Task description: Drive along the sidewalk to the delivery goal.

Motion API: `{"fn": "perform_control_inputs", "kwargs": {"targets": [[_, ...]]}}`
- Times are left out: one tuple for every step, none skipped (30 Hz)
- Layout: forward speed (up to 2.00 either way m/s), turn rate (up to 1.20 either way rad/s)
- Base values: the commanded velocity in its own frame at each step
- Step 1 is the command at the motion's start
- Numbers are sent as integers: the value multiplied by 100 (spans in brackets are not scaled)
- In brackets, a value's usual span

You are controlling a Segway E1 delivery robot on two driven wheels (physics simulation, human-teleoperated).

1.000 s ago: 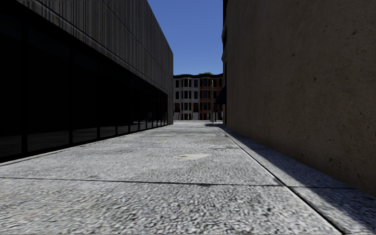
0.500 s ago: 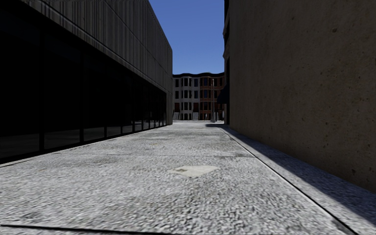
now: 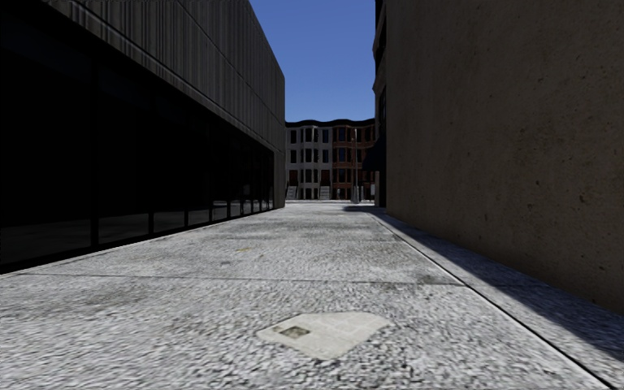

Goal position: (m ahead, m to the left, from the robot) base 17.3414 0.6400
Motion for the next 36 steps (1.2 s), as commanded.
{"fn": "perform_control_inputs", "kwargs": {"targets": [[200,0],[200,0],[200,0],[200,0],[199,0],[199,0],[199,0],[200,0],[200,0],[200,0],[196,0],[194,0],[189,0],[189,0],[186,0],[186,0],[185,0],[185,0],[183,0],[183,0],[183,0],[183,0],[183,0],[184,0],[184,3],[184,3],[184,9],[184,21],[184,30],[184,30],[184,37],[184,42],[184,47],[184,47],[184,47],[186,47]]}}
